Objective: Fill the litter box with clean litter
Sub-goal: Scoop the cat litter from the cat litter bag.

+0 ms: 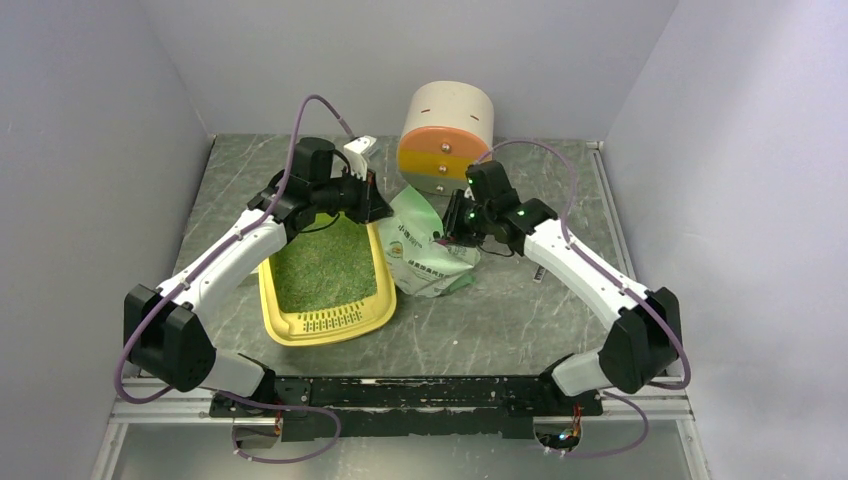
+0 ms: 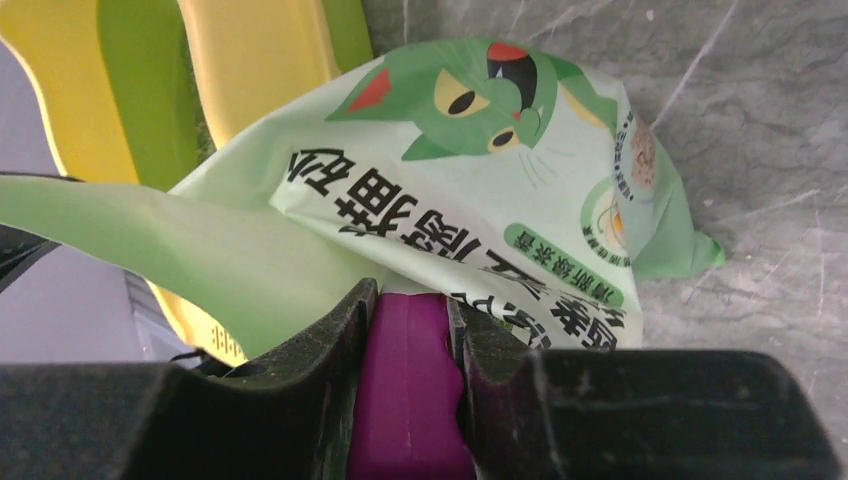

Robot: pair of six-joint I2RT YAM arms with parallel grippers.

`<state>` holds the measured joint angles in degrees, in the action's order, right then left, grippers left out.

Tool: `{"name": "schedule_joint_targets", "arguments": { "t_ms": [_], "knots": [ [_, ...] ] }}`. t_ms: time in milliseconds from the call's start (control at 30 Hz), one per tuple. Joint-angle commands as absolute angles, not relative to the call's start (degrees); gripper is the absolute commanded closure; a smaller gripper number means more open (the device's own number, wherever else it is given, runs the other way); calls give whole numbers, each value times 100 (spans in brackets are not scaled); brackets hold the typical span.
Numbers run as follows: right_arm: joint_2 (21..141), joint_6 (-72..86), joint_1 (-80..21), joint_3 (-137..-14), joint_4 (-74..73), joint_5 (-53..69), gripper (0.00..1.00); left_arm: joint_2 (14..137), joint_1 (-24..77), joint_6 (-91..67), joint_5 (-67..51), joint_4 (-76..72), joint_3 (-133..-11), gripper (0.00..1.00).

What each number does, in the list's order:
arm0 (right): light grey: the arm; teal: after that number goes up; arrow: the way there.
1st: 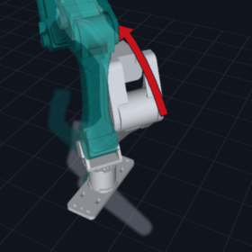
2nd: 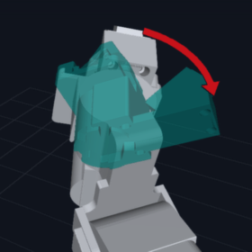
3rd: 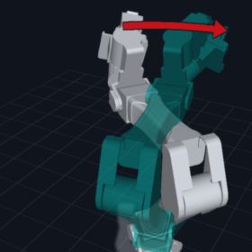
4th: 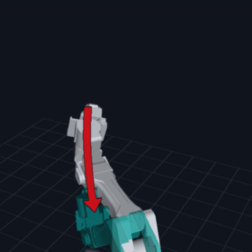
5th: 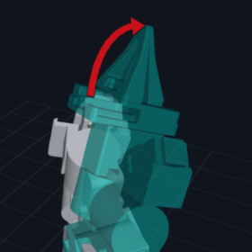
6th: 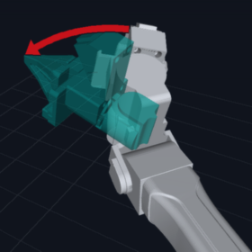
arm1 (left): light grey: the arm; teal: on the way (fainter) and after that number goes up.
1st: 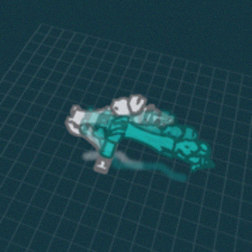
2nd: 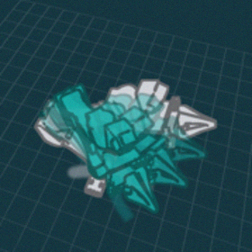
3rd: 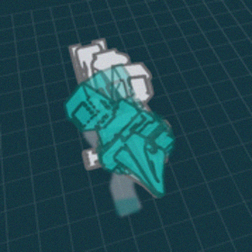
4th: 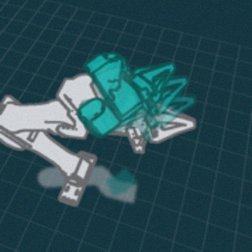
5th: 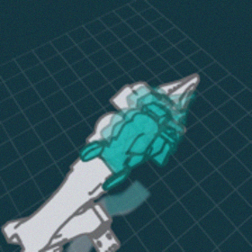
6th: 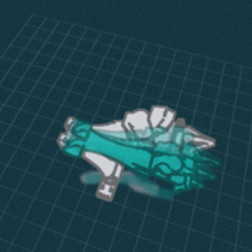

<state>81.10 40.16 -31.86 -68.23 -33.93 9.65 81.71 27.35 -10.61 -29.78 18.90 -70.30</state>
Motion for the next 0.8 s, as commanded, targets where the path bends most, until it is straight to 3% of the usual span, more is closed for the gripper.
{"name": "schedule_joint_targets", "arguments": {
  "t_ms": [0, 267, 767],
  "knots": [
    [8724, 3964, -3544, -6621, -3452, 484, 100, 8123, 2725, -987, -3002, 1705, -7061, 95],
    [8151, 4601, -3361, -5631, -1746, 1664, 100, 8174, 2725, -929, -2924, 1754, -6997, 95],
    [6500, 7356, -1924, -2923, 2705, 3838, 100, 8229, 2725, -961, -2848, 1811, -7009, 95]
  ]
}}
